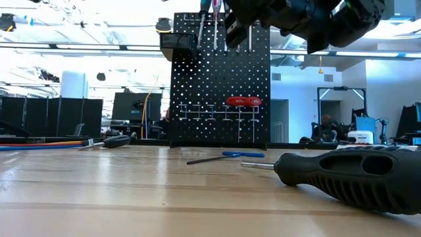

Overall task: Hang tools onto peg board
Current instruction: Hang the black safety glasses into the black bin on the black pegboard

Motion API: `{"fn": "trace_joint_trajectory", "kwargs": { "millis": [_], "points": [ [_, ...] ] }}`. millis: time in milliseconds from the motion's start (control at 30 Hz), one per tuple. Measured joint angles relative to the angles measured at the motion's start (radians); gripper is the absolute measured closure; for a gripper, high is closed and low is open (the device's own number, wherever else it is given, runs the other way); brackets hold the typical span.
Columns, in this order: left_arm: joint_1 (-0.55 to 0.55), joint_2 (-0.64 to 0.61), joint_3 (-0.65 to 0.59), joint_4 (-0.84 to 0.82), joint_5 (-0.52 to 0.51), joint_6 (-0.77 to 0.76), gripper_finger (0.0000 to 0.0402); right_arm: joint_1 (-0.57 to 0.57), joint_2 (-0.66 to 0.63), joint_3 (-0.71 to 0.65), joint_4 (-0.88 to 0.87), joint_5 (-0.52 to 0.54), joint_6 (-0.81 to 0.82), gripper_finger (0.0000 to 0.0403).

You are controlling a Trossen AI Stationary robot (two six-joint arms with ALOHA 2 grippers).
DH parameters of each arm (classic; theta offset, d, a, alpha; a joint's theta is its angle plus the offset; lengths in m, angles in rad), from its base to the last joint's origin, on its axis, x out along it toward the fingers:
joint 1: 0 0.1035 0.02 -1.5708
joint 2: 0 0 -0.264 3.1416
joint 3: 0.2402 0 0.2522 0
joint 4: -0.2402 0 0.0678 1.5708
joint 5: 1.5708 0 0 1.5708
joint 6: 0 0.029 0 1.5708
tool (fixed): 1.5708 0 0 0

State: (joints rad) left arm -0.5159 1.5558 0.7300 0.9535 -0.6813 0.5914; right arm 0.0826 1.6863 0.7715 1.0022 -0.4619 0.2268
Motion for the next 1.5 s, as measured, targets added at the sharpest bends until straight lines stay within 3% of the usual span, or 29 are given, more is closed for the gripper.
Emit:
{"fn": "trace_joint_trajectory", "kwargs": {
  "millis": [333,767,1000,1133,1367,1500],
  "points": [
    [0.029,0.0,0.0,0.019,0.086,-0.086,0.0242,0.001,0.0,0.0,-0.002,0.037,-0.017,0.0322],
    [0.01,0.0,0.0,-0.004,0.073,-0.087,0.0373,0.002,0.0,0.0,-0.042,0.038,-0.028,0.0318],
    [-0.025,0.0,0.0,-0.003,-0.007,-0.077,0.039,-0.044,-0.04,0.001,-0.136,-0.003,0.023,0.0238],
    [-0.057,-0.004,0.0,-0.002,-0.087,-0.067,0.0391,-0.085,-0.131,0.001,-0.298,0.044,-0.002,0.0204],
    [-0.09,-0.067,0.0,-0.027,-0.407,-0.082,0.0392,-0.073,-0.284,0.0,-0.601,0.197,-0.126,0.0207],
    [-0.066,-0.183,0.0,-0.294,-0.431,-0.295,0.0392,0.0,-0.339,-0.015,-0.706,0.305,-0.26,0.022]
  ]
}}
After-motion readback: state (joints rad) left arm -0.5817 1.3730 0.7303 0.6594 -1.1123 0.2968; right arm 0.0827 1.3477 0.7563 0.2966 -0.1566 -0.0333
